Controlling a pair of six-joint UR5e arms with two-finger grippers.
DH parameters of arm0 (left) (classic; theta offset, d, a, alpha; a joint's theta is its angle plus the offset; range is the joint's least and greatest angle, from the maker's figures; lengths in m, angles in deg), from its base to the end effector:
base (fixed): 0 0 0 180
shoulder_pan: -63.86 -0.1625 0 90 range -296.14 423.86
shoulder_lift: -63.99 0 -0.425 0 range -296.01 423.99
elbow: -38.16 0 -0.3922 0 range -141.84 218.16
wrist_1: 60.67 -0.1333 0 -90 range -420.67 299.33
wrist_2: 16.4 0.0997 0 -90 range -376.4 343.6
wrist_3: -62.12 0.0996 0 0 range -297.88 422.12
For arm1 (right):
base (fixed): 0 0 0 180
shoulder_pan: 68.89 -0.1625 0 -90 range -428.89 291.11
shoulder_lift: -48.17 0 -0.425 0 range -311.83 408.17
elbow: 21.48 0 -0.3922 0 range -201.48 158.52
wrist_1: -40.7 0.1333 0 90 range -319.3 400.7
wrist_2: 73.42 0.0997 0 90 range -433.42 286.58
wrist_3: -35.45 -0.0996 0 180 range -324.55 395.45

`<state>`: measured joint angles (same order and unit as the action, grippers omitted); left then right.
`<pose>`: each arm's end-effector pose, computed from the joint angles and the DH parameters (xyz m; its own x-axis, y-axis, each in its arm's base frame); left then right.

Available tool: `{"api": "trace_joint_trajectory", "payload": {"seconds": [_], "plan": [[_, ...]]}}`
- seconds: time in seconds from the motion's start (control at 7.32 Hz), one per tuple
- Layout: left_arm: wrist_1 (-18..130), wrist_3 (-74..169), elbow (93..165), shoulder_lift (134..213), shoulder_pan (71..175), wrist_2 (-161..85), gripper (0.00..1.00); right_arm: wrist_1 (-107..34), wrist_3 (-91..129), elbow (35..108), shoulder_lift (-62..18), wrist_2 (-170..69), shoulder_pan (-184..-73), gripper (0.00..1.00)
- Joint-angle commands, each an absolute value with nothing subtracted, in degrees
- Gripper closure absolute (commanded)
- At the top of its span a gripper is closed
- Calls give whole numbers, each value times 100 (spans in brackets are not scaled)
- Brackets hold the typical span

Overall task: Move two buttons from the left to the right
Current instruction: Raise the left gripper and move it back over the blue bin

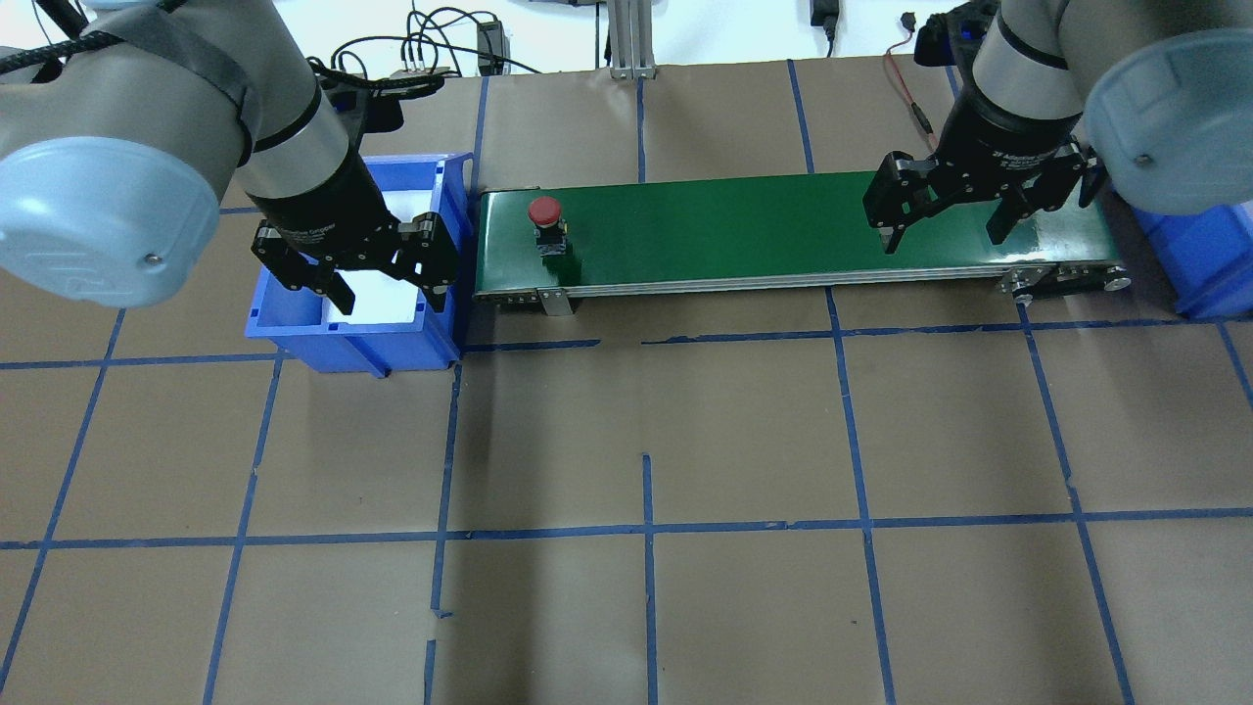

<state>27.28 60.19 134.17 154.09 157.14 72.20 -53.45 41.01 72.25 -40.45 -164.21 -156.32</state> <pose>-0.1632 -0.4746 0.4394 -0.9995 0.0219 0.0220 0.0234 0.9972 0.0716 0.1094 -0.5043 0.4512 -0.9986 -0.0524 0.0121 -0.0522 0.9985 0.0180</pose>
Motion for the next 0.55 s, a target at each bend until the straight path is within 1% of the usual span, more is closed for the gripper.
{"api": "trace_joint_trajectory", "payload": {"seconds": [0.0,0.14,0.27,0.41], "plan": [[2661,6018,13414,15426,15711,7202,14,-5334,4099,7213,-4051,-16438,-15608,0],[2617,6140,13222,15626,15598,7219,14,-5343,4116,7221,-4042,-16438,-15608,0],[2251,6263,12785,16167,15423,7245,14,-5343,4099,7230,-4042,-16438,-15608,0],[2204,6282,12163,16730,15116,7228,14,-5343,4055,7230,-4051,-16438,-15616,0]]}}
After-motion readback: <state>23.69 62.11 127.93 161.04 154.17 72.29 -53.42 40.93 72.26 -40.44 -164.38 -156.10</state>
